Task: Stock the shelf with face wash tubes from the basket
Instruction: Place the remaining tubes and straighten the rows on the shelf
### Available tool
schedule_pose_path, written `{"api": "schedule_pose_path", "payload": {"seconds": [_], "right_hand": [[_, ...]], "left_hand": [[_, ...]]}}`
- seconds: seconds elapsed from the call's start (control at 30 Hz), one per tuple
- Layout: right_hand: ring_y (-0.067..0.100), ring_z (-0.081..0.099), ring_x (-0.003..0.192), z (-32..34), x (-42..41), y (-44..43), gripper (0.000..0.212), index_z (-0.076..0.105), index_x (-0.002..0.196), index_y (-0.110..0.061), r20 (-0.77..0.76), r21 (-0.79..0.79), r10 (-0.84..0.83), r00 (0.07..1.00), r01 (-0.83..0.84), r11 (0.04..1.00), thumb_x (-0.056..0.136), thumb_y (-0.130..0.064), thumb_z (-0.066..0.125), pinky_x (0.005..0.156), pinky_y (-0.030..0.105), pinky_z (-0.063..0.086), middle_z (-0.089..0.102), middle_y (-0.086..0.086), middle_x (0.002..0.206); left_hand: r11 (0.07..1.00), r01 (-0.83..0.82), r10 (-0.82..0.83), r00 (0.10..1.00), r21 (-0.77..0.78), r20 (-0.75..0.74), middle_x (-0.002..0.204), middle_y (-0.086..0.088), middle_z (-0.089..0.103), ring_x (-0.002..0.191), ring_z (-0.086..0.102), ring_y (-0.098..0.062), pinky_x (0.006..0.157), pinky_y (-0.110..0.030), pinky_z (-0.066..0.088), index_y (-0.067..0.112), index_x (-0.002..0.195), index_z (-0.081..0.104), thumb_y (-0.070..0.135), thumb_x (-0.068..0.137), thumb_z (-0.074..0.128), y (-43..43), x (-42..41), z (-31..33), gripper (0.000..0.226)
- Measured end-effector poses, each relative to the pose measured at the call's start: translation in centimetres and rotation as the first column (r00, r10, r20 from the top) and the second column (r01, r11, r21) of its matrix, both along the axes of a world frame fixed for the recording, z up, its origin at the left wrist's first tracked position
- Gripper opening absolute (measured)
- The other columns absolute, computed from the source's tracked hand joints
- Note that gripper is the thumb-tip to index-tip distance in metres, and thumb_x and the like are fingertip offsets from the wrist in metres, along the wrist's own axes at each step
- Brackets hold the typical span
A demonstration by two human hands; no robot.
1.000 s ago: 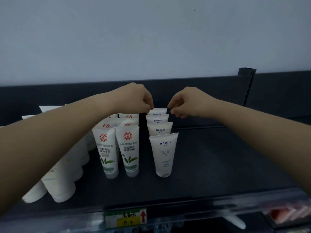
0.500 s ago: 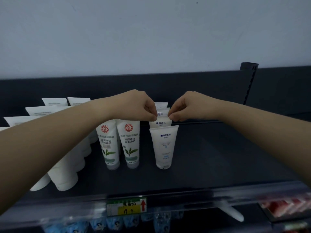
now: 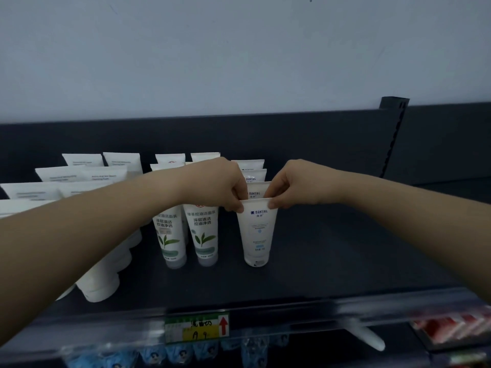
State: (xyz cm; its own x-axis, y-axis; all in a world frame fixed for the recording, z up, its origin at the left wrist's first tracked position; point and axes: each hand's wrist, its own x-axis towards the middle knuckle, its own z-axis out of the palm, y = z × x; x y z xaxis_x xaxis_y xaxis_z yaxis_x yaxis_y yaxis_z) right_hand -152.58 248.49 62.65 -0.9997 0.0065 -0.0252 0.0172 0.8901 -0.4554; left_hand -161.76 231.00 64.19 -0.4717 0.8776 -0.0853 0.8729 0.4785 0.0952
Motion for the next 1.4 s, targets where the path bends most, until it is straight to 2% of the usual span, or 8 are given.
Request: {"api": "schedule_pose_path", "payload": {"seconds": [0.1,0.43,0.53,0.7,0.9,1.0,1.1,1.4], "right_hand": [[0.001,0.068,0.072,-0.33,-0.12,-0.1,0.016,0.075,0.1,-0.021,-0.031,0.008,-0.005,1.0,0.005,1.0,0.086,-0.023,0.069,0.069,0.015,0.054,0.072,-0.012,0.084],[0.008,0.069,0.077,-0.75,-0.44,-0.4,0.015,0.075,0.099,-0.018,-0.106,0.066,-0.021,0.994,0.028,0.997,0.086,-0.023,0.068,0.077,0.026,0.058,0.073,-0.006,0.087],[0.008,0.069,0.077,-0.82,-0.56,-0.51,0.015,0.075,0.098,-0.019,-0.119,0.074,-0.026,0.993,0.035,0.997,0.086,-0.024,0.068,0.073,0.023,0.056,0.073,-0.006,0.086],[0.006,0.066,0.073,-0.81,-0.69,-0.63,0.013,0.074,0.096,-0.02,-0.134,0.088,-0.027,0.991,0.039,0.995,0.086,-0.025,0.068,0.062,0.015,0.049,0.068,-0.012,0.076],[0.01,0.069,0.082,-0.68,-0.47,-0.51,0.015,0.074,0.098,-0.019,-0.116,0.058,-0.021,0.993,0.028,0.998,0.086,-0.024,0.068,0.078,0.028,0.058,0.073,-0.006,0.09],[0.008,0.069,0.082,-0.63,-0.44,-0.56,0.014,0.075,0.097,-0.02,-0.115,0.066,-0.013,0.993,0.02,0.998,0.085,-0.025,0.068,0.077,0.026,0.057,0.073,-0.008,0.089],[0.006,0.069,0.083,-0.57,-0.42,-0.46,0.015,0.075,0.098,-0.02,-0.107,0.069,-0.004,0.994,0.011,0.998,0.085,-0.025,0.068,0.078,0.024,0.057,0.073,-0.009,0.09],[0.0,0.066,0.086,-0.07,-0.94,0.2,0.018,0.075,0.098,-0.023,-0.067,0.056,0.061,0.996,-0.058,0.997,0.083,-0.032,0.07,0.078,0.019,0.054,0.073,-0.012,0.096]], "left_hand": [[1.0,-0.001,0.001,0.999,-0.009,-0.036,0.087,0.007,0.073,0.082,0.067,-0.007,0.08,-0.034,0.056,0.022,0.101,0.073,0.031,0.086,0.066,0.1,-0.15,-0.07,0.019],[1.0,-0.017,0.013,0.988,-0.026,-0.154,0.09,0.004,0.072,0.085,0.065,-0.011,0.082,-0.033,0.054,0.018,0.101,0.073,0.032,0.087,0.064,0.45,0.01,-0.23,0.022],[0.999,-0.03,0.025,0.986,-0.026,-0.165,0.087,0.005,0.071,0.08,0.065,-0.011,0.076,-0.033,0.056,0.019,0.1,0.073,0.033,0.087,0.063,0.46,-0.06,-0.18,0.021],[0.999,-0.04,0.033,0.98,-0.032,-0.195,0.086,0.004,0.071,0.055,0.054,-0.003,0.049,-0.015,0.043,0.018,0.098,0.072,0.031,0.088,0.062,0.61,-0.25,-0.22,0.019],[0.999,-0.047,0.043,0.985,-0.021,-0.164,0.088,0.006,0.071,0.063,0.061,-0.006,0.053,-0.018,0.051,0.02,0.101,0.072,0.031,0.088,0.063,0.64,-0.26,-0.24,0.019],[0.999,-0.047,0.043,0.988,-0.024,-0.152,0.089,0.006,0.071,0.077,0.066,-0.012,0.072,-0.033,0.057,0.021,0.101,0.072,0.031,0.087,0.063,0.6,-0.29,-0.28,0.019],[0.998,-0.06,0.055,0.988,-0.031,-0.145,0.09,0.005,0.071,0.084,0.067,-0.015,0.078,-0.038,0.056,0.02,0.101,0.072,0.032,0.086,0.064,0.52,-0.11,-0.34,0.02],[0.997,-0.08,0.08,0.985,0.008,-0.15,0.081,0.017,0.059,0.086,0.059,-0.004,0.072,-0.018,0.044,0.023,0.106,0.07,0.034,0.087,0.064,0.19,0.2,-0.45,0.023]]}}
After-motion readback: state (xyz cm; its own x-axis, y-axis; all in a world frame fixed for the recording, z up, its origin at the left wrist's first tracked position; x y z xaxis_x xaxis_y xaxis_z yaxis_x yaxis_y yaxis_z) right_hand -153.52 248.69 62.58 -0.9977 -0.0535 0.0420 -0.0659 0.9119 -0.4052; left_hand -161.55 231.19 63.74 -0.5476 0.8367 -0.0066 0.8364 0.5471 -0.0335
